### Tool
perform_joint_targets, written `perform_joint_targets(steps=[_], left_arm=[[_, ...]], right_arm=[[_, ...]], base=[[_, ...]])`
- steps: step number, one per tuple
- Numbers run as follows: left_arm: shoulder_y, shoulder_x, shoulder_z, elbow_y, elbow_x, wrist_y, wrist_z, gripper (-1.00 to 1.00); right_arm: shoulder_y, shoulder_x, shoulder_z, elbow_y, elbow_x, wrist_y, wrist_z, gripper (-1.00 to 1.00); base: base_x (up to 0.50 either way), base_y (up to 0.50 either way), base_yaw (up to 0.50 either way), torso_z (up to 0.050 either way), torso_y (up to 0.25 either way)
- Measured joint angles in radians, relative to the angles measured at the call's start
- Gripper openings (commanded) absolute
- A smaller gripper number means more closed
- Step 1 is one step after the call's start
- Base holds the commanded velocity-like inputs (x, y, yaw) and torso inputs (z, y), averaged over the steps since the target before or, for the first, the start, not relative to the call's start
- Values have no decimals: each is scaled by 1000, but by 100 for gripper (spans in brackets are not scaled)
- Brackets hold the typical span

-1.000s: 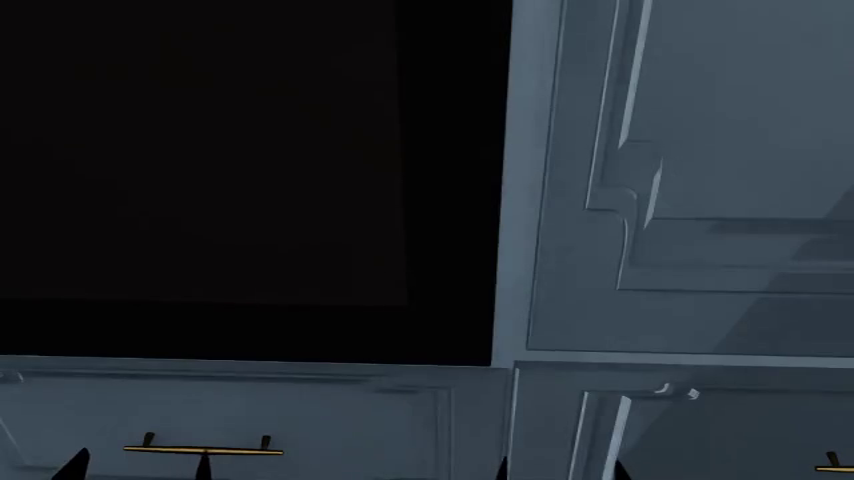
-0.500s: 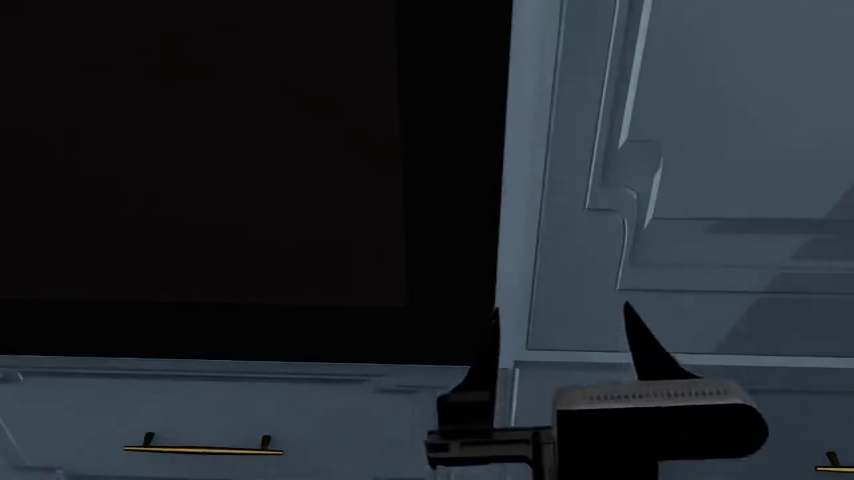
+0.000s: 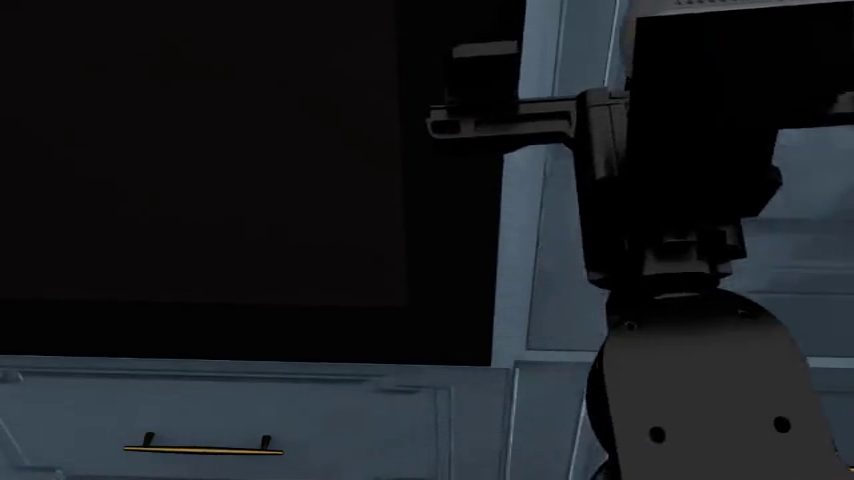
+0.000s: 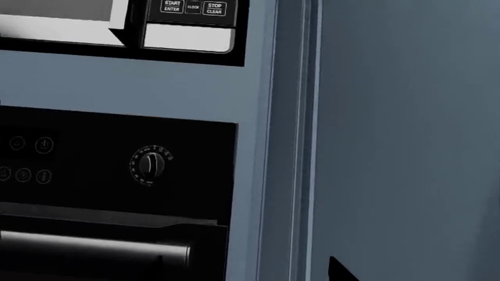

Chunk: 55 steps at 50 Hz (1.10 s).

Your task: Press the stop button on the microwave

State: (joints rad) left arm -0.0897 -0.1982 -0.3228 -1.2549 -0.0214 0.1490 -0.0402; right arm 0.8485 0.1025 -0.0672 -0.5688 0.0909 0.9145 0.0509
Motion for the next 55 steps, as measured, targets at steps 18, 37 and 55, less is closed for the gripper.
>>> perform_joint_targets(steps=[18, 37, 55], left_arm=[[13, 2, -26, -46, 10, -26, 8, 100], [14, 2, -31, -53, 12, -31, 9, 100], [15, 2, -31, -54, 12, -31, 9, 100]], right_arm=[[492, -29, -26, 439, -6, -14, 29, 100], [959, -83, -80, 1104, 79, -187, 120, 100], [1285, -96, -268, 1359, 349, -250, 246, 100]], base=[[0, 0, 0, 0, 0], [0, 0, 0, 4, 19], [0, 0, 0, 42, 180]])
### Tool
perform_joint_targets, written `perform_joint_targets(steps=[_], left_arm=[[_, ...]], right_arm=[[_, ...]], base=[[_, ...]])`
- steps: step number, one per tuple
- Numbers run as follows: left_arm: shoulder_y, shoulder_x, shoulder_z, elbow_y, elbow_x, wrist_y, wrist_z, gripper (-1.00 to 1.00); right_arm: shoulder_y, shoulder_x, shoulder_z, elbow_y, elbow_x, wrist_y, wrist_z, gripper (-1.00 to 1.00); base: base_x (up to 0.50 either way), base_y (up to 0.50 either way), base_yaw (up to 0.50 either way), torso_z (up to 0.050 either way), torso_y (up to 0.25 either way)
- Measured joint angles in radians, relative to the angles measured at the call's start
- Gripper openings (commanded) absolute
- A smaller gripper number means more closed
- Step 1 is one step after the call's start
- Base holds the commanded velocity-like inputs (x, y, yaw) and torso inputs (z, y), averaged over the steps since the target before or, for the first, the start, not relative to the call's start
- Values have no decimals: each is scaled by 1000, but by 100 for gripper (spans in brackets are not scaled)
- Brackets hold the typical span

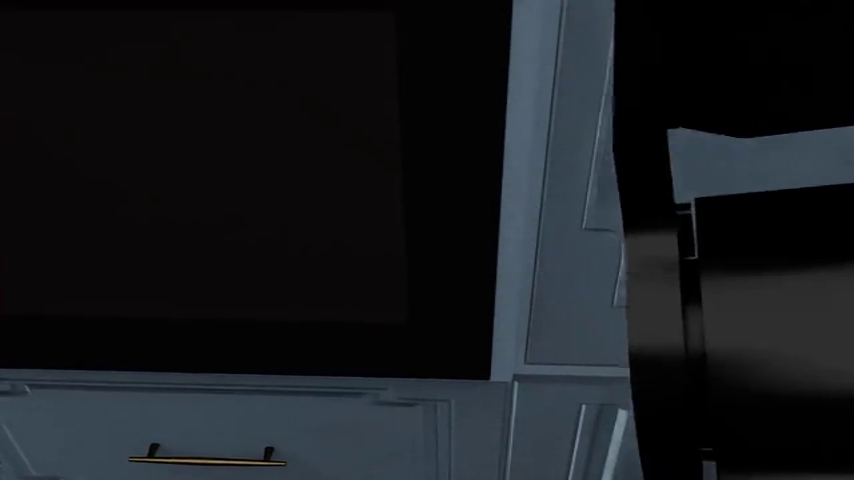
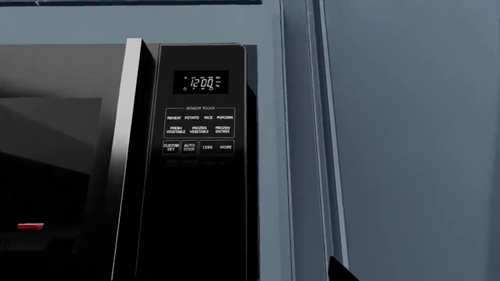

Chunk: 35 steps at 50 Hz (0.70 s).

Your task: Press the stop button on the microwave

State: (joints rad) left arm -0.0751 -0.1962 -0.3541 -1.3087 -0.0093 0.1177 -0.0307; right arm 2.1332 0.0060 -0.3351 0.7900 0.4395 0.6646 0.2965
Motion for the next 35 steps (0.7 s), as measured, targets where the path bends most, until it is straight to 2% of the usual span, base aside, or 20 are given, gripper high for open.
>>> perform_joint_targets(steps=[9, 27, 35], left_arm=[[0, 0, 0, 0, 0, 0, 0, 100], [0, 0, 0, 0, 0, 0, 0, 100], [2, 2, 1, 0, 0, 0, 0, 100]], right_arm=[[71, 1, -99, 86, 98, -55, 32, 100], [77, 16, -202, 137, 171, -106, 39, 100], [82, 21, -230, 173, 172, -128, 30, 100]], base=[[0, 0, 0, 44, 174], [0, 0, 0, 44, 173], [272, 451, 0, 44, 173]])
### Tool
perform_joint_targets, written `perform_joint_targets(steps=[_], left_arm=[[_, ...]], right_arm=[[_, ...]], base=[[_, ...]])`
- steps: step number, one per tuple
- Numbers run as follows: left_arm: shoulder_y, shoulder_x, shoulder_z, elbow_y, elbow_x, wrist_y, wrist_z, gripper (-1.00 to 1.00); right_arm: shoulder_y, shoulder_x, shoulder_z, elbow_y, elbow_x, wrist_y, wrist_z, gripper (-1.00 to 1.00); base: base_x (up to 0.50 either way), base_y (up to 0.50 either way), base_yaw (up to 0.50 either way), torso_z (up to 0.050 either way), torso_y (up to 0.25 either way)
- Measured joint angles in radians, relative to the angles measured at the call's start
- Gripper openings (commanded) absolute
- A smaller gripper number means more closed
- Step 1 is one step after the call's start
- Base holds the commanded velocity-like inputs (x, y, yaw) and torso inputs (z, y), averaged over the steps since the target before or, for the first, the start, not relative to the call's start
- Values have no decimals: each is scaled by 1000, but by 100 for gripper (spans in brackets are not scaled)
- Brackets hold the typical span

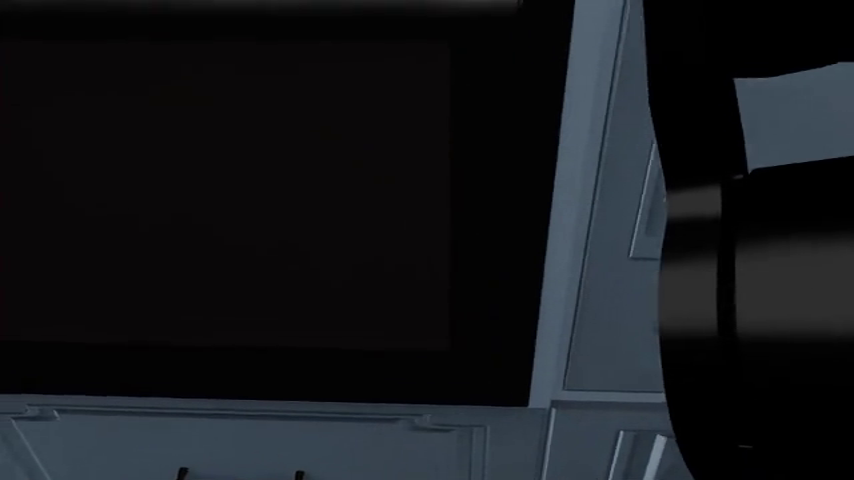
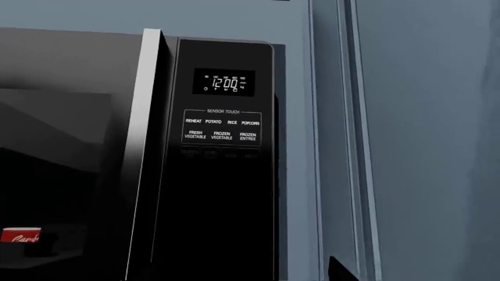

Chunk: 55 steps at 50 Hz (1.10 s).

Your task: Press the stop button on the microwave

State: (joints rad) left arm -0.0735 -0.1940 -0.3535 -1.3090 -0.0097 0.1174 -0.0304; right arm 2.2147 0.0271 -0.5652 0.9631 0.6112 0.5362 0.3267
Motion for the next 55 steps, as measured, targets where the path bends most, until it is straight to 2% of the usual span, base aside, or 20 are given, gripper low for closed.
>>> perform_joint_targets(steps=[13, 18, 28, 55], left_arm=[[-2, -3, -1, 1, 0, 0, 0, 100], [2, -2, -2, 0, 1, 0, 0, 100], [-3, -3, 0, 2, 0, 0, 0, 100], [-2, -3, -1, 2, 0, 0, 0, 100]], right_arm=[[4, 1, -14, 45, 12, -43, -1, 100], [9, -2, -14, 50, 22, -46, -4, 100], [-5, 0, -24, 42, 42, -48, -8, 100], [-47, 15, -51, 14, 62, -68, -3, 100]], base=[[0, 0, 0, 44, 173], [500, 0, 0, 44, 173], [0, 0, 0, 44, 173], [94, 90, 0, 44, 171]])
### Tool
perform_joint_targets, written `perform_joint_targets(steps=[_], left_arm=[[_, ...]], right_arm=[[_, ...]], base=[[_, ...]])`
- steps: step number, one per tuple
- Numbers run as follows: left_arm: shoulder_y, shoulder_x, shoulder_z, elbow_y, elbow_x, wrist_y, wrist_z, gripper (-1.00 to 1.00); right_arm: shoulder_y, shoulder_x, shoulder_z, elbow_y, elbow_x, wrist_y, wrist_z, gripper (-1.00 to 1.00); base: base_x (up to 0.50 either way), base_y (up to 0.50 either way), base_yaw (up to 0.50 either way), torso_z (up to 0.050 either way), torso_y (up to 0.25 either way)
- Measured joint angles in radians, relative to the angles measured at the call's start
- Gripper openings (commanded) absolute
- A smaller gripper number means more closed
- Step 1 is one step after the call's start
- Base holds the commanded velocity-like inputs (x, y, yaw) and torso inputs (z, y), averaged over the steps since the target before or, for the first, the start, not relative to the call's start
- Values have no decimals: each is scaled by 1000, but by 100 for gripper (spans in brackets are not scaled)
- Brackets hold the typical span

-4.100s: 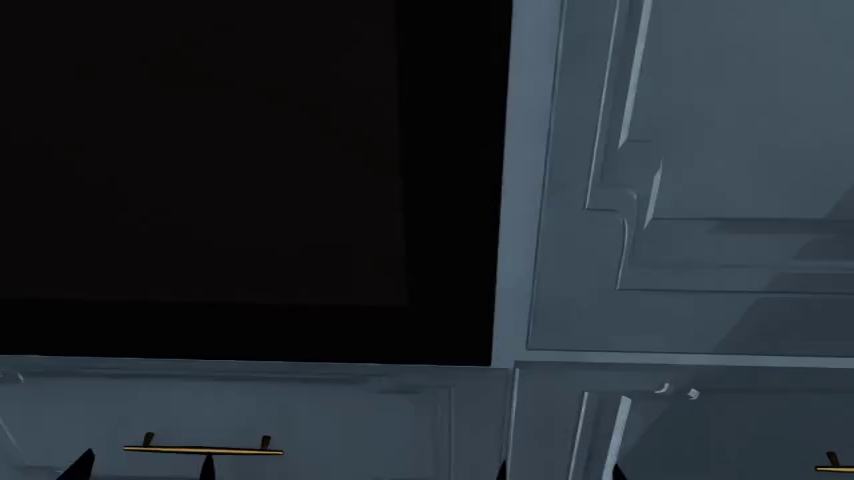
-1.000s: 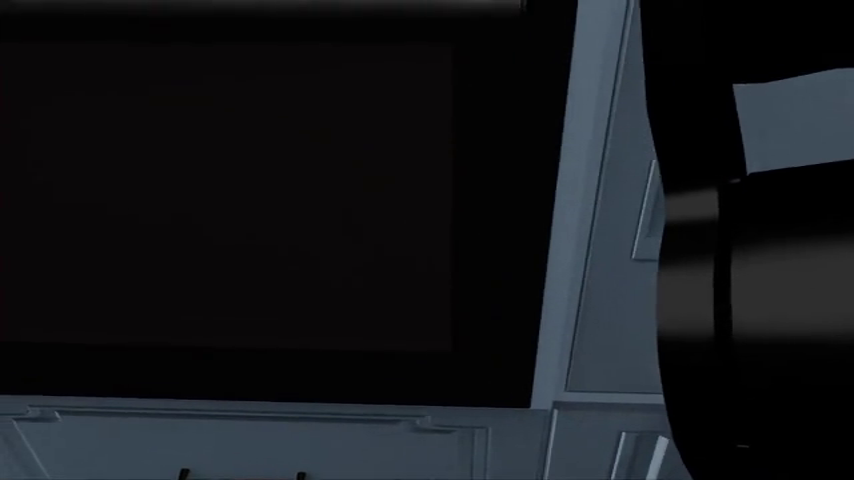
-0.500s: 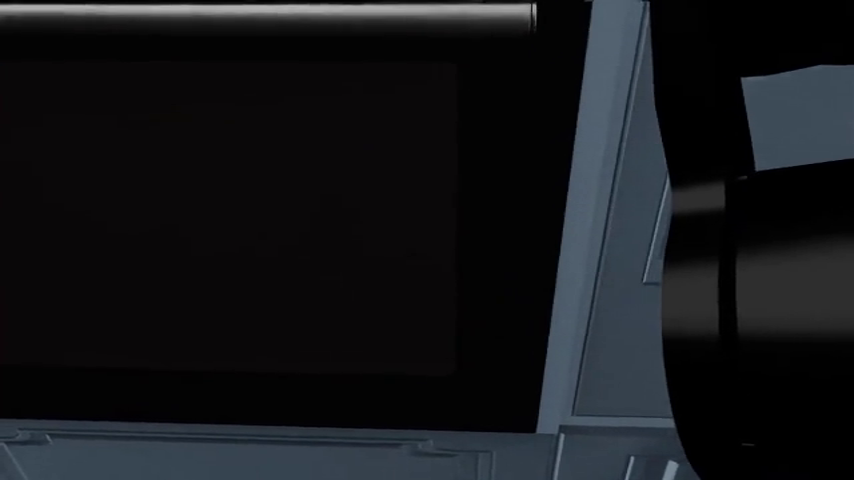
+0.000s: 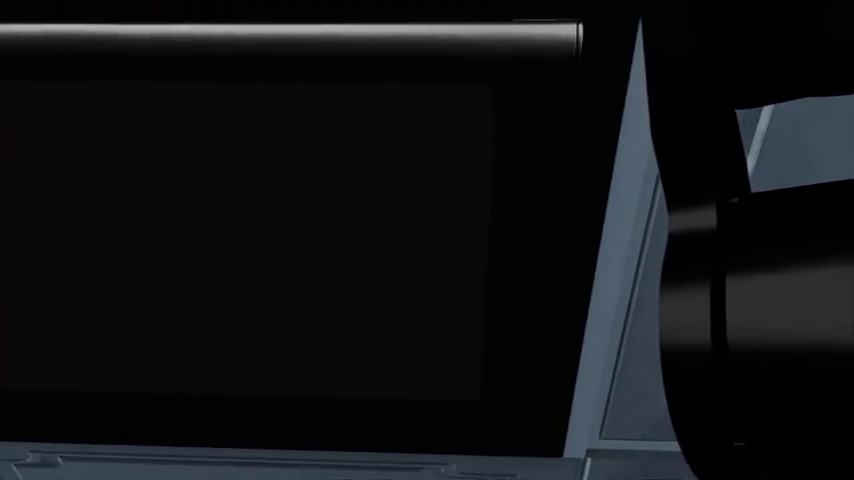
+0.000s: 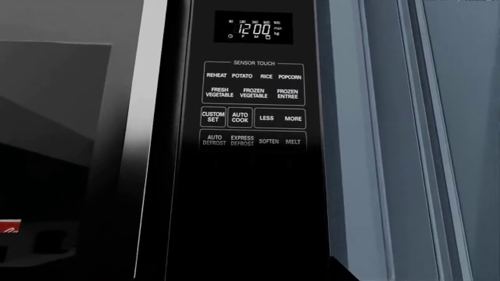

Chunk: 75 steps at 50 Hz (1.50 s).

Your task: Press the stop button on the microwave

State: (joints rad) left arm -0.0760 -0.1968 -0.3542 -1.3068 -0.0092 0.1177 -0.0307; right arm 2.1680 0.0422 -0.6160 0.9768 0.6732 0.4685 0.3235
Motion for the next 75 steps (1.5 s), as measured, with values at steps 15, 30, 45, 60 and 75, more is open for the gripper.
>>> perform_joint_targets(steps=[15, 30, 45, 60, 75], left_arm=[[0, 0, 0, 0, 0, 0, 0, 100], [3, 1, -1, -1, 0, 0, 0, 100], [-1, 0, 1, 1, 0, 0, 0, 100], [0, 1, 0, -1, 0, 0, 0, 100], [1, 1, 0, -2, 0, 0, 0, 100]], right_arm=[[12, 9, -8, -43, 7, -3, 14, 100], [61, 11, -5, -65, 11, -6, 31, 100], [43, 11, -24, -59, 15, -9, 14, 100], [23, 23, -32, -81, 26, 10, 20, 100], [38, 30, -32, -88, 55, 96, 46, 100]], base=[[101, 0, 0, 44, 171], [148, -31, 0, 44, 170], [126, 0, 0, 44, 171], [0, 0, 0, 12, 41], [0, 0, 0, 0, 0]])
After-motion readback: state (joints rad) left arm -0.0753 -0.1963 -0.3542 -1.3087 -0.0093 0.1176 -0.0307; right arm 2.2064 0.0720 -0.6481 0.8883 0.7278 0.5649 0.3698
